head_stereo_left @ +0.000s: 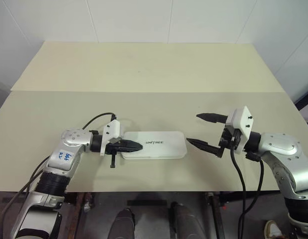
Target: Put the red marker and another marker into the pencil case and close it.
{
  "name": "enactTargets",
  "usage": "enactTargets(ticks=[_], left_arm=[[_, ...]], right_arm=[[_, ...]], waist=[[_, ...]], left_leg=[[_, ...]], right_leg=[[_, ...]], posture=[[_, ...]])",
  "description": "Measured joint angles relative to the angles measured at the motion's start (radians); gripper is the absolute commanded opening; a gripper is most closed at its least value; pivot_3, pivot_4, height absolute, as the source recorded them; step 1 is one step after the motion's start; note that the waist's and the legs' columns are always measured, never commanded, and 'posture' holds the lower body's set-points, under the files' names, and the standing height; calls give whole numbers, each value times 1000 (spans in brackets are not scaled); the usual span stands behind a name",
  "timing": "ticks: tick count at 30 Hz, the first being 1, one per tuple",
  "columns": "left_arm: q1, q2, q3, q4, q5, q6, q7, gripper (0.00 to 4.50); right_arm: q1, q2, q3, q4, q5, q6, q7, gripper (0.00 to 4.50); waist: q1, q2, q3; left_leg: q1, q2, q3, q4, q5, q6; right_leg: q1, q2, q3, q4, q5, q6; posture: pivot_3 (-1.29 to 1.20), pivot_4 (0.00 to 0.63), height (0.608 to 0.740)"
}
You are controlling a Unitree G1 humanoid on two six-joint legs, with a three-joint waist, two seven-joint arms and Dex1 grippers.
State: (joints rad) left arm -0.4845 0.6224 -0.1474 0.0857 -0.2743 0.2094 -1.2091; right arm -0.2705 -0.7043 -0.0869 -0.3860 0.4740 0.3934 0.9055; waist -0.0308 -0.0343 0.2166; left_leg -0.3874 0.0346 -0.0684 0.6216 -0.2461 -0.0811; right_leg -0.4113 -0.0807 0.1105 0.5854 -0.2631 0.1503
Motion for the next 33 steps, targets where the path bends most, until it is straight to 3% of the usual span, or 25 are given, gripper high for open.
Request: enactTargets(ticks=[14,22,25,33], left_arm=[[-20,-30,-37,-69,3,143,83,46],[10,-2,165,-136,-169,183,76,46],[34,36,242,-158,-206,187,84,655],[142,147,400,-199,-237,175,82,3281]], right_arm=[[7,25,5,-12,0,0,-31,4500],[4,28,6,5,-2,-6,-14,4500],[-4,25,5,30,-3,-22,4,4500],[-32,-4,-31,112,-4,-94,45,4500]], waist=[[0,0,0],[-6,0,0],[-6,0,0],[-7,0,0]], left_leg=[[0,0,0,5,0,1],[0,0,0,1,0,1],[0,0,0,0,0,1],[0,0,0,-1,0,0]], right_leg=[[2,0,0,0,0,0],[0,0,0,0,0,-1],[0,0,0,0,0,-1],[0,0,0,-2,0,-1]], posture=[[0,150,740],[0,150,740],[0,150,740],[0,150,740]])
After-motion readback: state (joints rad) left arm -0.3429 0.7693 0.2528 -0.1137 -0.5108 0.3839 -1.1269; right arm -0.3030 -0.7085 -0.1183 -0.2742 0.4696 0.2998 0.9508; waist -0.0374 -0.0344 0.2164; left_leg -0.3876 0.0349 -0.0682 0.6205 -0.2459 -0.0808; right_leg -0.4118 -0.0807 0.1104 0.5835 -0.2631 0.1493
